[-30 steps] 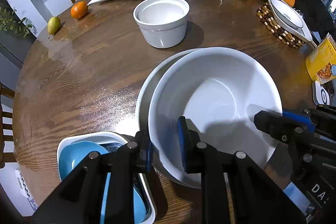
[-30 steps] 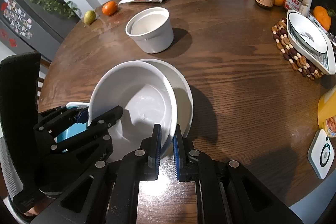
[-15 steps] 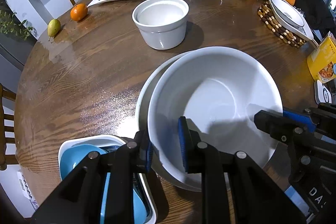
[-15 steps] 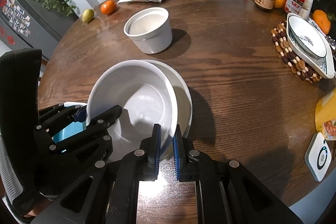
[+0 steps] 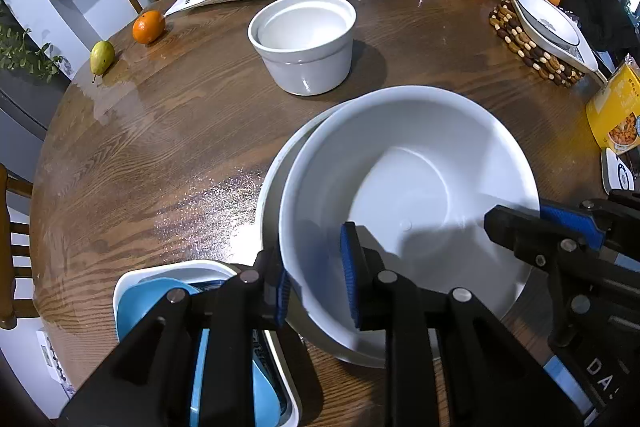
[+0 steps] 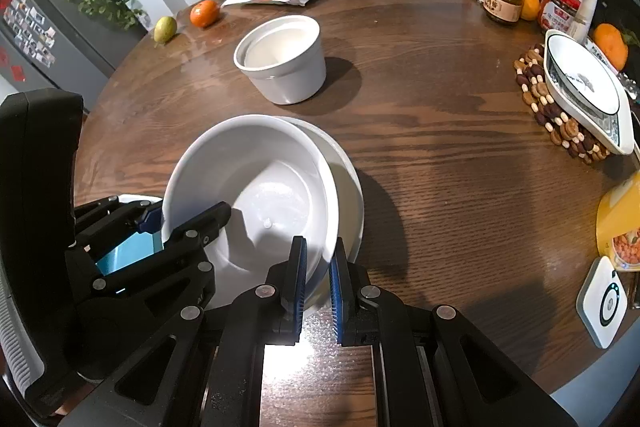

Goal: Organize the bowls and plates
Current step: 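Lower the white bowl into the wider white dish with the left gripper, then open the left gripper to release the bowl rim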

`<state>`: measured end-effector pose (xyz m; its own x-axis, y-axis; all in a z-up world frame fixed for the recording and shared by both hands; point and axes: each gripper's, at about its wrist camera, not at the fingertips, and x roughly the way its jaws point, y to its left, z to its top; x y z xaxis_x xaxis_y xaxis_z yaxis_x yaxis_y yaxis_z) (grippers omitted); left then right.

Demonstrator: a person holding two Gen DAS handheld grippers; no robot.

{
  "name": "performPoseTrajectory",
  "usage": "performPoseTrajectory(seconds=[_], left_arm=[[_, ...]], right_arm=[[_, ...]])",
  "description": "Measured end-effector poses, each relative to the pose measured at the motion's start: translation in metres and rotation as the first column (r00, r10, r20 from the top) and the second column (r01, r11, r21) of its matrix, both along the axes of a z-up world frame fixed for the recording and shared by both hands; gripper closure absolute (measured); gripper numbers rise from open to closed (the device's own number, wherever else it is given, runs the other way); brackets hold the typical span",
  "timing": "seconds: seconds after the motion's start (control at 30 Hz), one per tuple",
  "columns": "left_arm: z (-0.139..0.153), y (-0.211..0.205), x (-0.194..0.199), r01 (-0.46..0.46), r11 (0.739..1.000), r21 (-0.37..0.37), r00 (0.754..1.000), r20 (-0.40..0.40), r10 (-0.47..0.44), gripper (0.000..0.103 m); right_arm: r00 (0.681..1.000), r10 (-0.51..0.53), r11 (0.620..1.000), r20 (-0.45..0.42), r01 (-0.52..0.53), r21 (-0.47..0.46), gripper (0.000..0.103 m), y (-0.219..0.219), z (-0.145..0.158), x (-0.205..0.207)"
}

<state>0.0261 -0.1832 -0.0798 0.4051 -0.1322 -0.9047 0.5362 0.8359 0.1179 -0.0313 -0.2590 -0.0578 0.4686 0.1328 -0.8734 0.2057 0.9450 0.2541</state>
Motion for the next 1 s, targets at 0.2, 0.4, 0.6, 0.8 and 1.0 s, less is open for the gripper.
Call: performPoseTrajectory(seconds=[0.2,0.4,0.6,0.8,1.0], left_arm=[[-0.0008,0.0006,0.0008,0.003,1.0,0.002,1.0,-0.001,-0.003,0.079],[-0.0009,0.0,0.0009,0.003,1.0,0.003,1.0,-0.001,-0.003,0.079],[-0.0003,-0.0003,0.0015,0.0,1.0,-0.001,1.0,-0.001,0.0,0.079],[0.0003,-0.0004,0.0024,-0.004,1.0,-0.006,1.0,-0.003,0.004,0.079],[0.0001,-0.0011,0.0024,-0.002,1.0,-0.006,1.0,-0.005,0.002,0.079]], right_arm=[[1.0,-0.004,1.0,-0.001,0.004,-0.007,0.093,0.0001,0.0012,0.0005],[1.0,-0.006,1.0,-0.001,0.006,-0.01,0.093,0.0008,0.0015,0.0006],[1.0,-0.006,1.0,-0.001,0.006,-0.016,0.093,-0.0003,0.0018,0.0014],[1.0,-0.003,1.0,-0.004,0.003,-0.019,0.093,-0.0003,0.002,0.002],[1.0,-0.004,1.0,-0.009,0.004,-0.022,0.093,-0.0009,0.0013,0.0035]])
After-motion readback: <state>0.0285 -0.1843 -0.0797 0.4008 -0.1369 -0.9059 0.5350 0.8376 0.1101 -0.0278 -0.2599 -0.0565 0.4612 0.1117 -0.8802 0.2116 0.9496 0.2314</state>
